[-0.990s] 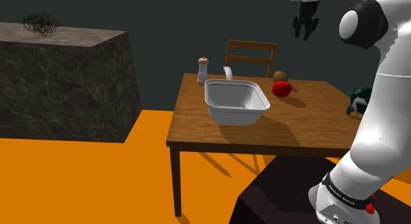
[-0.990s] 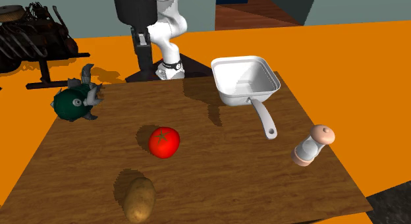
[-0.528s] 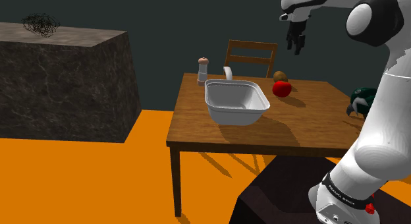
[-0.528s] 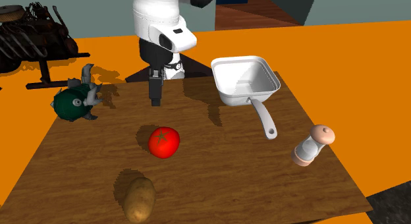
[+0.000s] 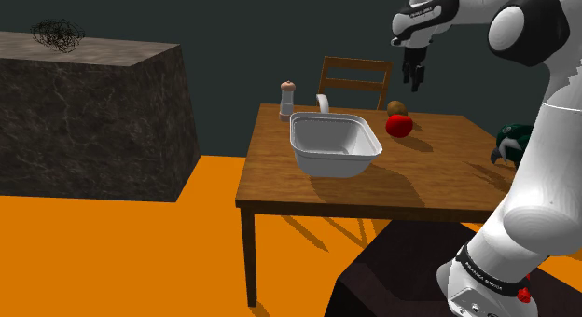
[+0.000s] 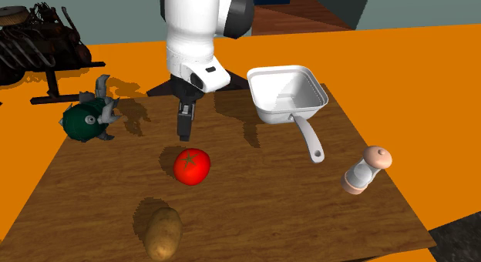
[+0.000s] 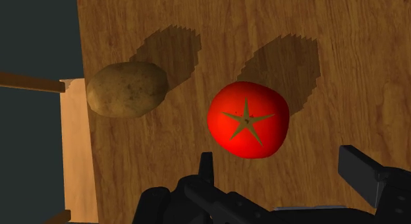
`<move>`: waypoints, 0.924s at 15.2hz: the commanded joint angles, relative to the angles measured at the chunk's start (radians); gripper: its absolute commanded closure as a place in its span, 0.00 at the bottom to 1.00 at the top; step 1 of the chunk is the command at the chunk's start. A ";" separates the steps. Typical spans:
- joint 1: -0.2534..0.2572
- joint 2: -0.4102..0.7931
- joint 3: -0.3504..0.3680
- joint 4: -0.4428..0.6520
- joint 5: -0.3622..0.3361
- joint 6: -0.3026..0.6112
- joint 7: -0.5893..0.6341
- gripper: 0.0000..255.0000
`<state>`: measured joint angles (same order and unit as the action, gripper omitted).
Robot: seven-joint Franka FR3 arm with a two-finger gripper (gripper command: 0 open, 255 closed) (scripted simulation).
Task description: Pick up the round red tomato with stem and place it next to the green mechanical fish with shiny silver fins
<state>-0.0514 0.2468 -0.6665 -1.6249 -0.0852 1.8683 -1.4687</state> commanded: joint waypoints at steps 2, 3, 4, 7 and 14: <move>-0.005 0.004 -0.001 -0.031 0.002 0.035 -0.003 0.00; -0.005 0.004 -0.001 -0.031 0.002 0.035 -0.003 0.00; -0.005 0.004 -0.001 -0.030 0.002 0.035 -0.003 0.00; -0.005 0.004 -0.001 -0.030 0.002 0.035 -0.003 0.00; -0.005 0.004 -0.001 -0.030 0.002 0.035 -0.003 1.00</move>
<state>-0.0563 0.2507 -0.6679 -1.6552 -0.0832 1.9033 -1.4718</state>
